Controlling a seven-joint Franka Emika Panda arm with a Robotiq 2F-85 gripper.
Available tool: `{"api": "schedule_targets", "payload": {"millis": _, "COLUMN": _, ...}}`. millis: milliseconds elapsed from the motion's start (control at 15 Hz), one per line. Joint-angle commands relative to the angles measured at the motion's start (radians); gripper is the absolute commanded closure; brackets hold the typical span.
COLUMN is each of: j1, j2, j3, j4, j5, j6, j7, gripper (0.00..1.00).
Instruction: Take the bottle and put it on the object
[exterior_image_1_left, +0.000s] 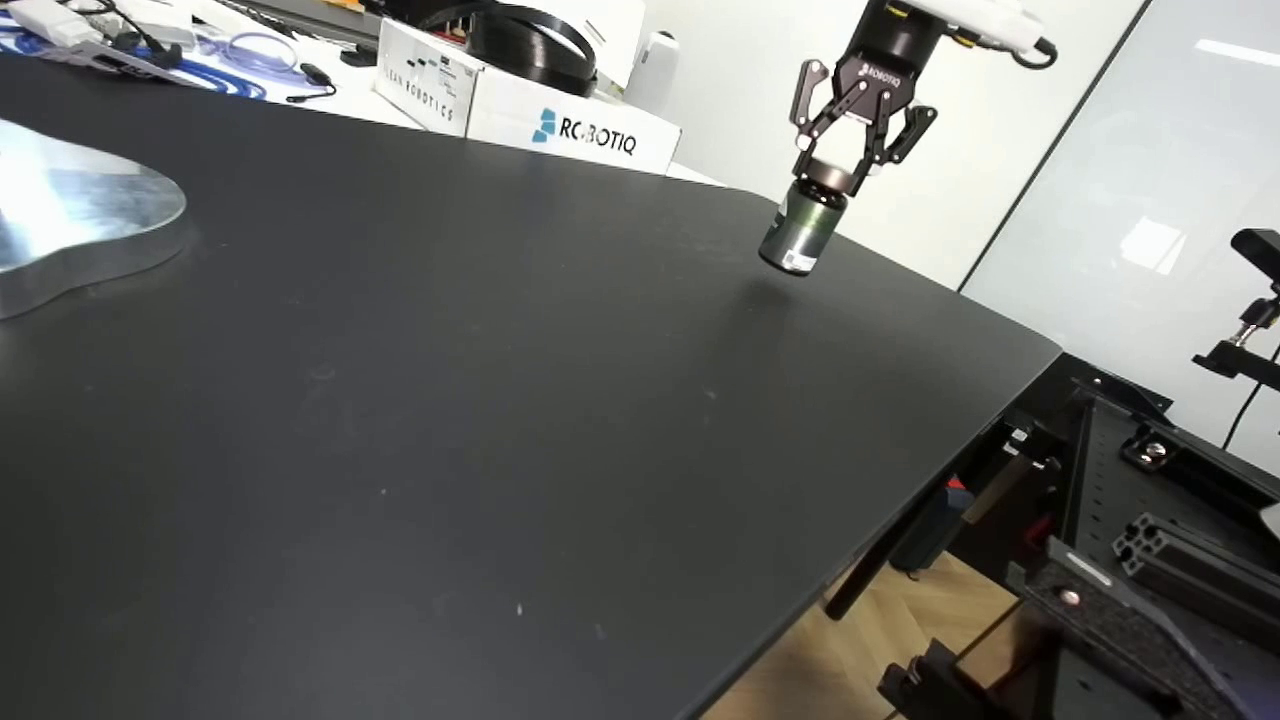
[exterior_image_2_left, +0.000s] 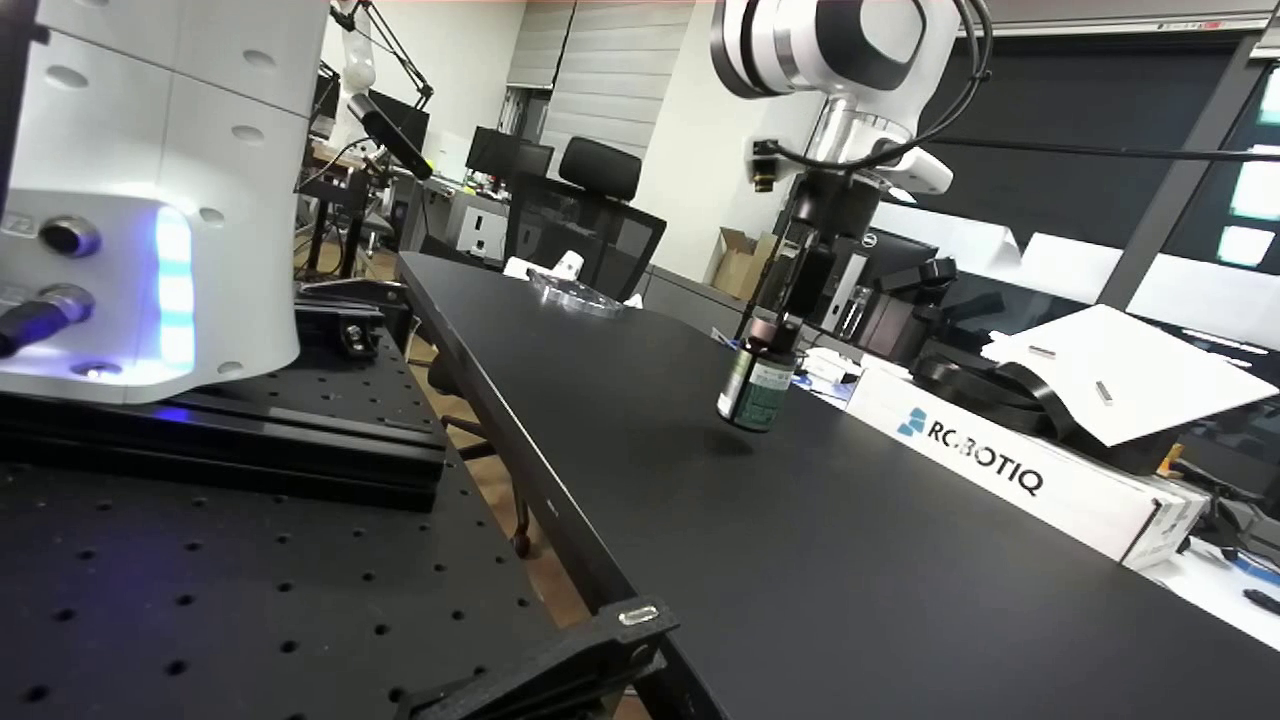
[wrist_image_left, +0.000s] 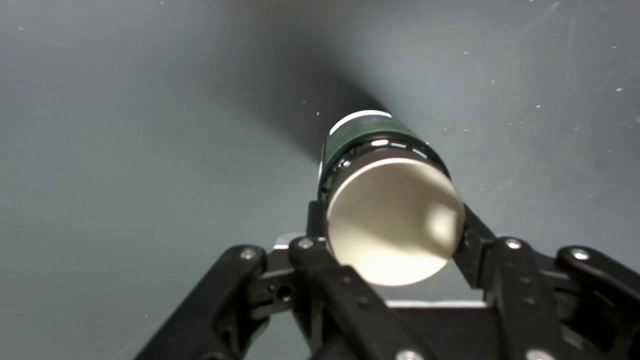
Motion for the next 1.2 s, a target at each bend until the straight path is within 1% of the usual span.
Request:
{"api": "schedule_targets", "payload": {"millis": 0, "j1": 0.032, "j2": -0.116, "j3": 0.028, "j4": -0.043, "j5": -0.035, "j6": 0.011, "j7": 0.049, "gripper": 0.64}}
{"api": "schedule_targets", "payload": {"millis": 267, "j1": 0.047, "j2": -0.165, "j3": 0.088, "j4": -0.043, "j5": -0.06, "j6": 0.022, "j7": 0.073, "gripper": 0.64}}
{"api": "schedule_targets", "payload": {"millis": 400, "j1": 0.053, "j2": -0.165, "j3": 0.123, "j4": -0.027, "j5": -0.07, "j6": 0.016, "j7": 0.091, "gripper": 0.64}}
{"api": "schedule_targets", "payload": {"millis": 600, "j1": 0.07, "j2": -0.144, "j3": 0.171, "j4": 0.003, "j5": -0.114, "j6": 0.01, "j7": 0.148, "gripper": 0.64}}
{"api": "schedule_targets", "payload": {"millis": 867, "j1": 0.111, "j2": -0.093, "j3": 0.229, "j4": 0.089, "j5": -0.199, "j6": -0.031, "j7": 0.254, "gripper": 0.64}}
{"api": "schedule_targets", "payload": {"millis": 1067, "j1": 0.159, "j2": -0.024, "j3": 0.259, "j4": 0.201, "j5": -0.236, "j6": -0.106, "j7": 0.31, "gripper": 0.64}}
{"api": "schedule_targets", "payload": {"millis": 1133, "j1": 0.176, "j2": 0.0, "j3": 0.265, "j4": 0.238, "j5": -0.238, "j6": -0.138, "j7": 0.312, "gripper": 0.64}}
